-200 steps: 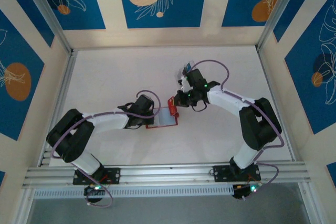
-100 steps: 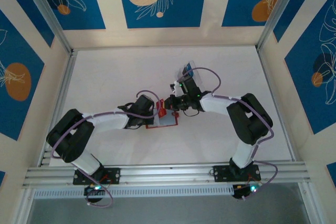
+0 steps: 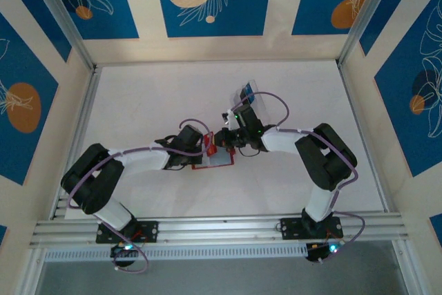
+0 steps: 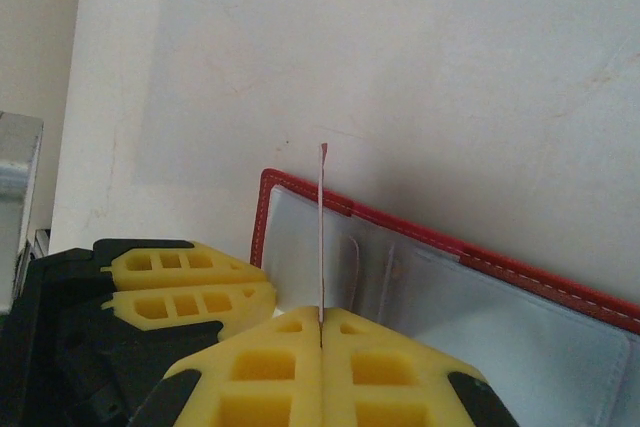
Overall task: Put the credit cards into the card holder
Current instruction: Insert the credit card into the card slot.
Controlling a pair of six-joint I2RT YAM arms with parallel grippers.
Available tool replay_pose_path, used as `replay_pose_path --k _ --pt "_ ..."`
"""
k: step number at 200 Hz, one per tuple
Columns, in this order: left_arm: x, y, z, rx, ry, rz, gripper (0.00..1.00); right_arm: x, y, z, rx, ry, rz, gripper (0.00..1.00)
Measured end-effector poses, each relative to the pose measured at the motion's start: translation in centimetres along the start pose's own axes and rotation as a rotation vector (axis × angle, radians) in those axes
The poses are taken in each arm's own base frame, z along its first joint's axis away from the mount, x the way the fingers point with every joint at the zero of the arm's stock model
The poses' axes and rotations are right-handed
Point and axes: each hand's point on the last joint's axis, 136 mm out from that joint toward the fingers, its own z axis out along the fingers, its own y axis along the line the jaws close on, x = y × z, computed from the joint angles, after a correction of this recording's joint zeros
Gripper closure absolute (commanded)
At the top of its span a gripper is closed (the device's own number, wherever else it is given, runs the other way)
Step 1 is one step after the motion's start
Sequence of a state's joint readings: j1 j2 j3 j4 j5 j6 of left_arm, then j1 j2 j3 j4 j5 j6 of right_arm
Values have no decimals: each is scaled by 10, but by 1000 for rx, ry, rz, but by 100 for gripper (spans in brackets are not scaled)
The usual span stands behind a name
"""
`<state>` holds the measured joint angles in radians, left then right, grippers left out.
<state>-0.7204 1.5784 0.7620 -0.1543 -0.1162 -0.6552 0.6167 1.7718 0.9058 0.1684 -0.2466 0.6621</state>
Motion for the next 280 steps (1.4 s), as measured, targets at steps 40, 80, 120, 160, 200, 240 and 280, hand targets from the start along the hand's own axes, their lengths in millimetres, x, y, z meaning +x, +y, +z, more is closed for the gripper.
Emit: replay_pose_path --k 40,80,120,160,200,240,280 --pt "1 1 0 -5 7 1 88 3 -3 2 12 1 1 100" --pt "1 1 -1 -6 8 1 88 9 -8 3 16 5 4 100" --pt "1 1 -1 -7 9 1 88 21 -21 4 38 8 19 100" --pt "1 1 -1 -8 10 1 88 24 -21 2 36 -3 22 100" --pt "1 1 -1 -8 10 1 88 28 -22 -2 41 -15 24 100" --pt "1 1 -1 -9 12 1 88 31 -21 -2 42 -20 37 100" --pt "2 2 -2 -13 17 2 88 32 -17 4 24 -21 58 100"
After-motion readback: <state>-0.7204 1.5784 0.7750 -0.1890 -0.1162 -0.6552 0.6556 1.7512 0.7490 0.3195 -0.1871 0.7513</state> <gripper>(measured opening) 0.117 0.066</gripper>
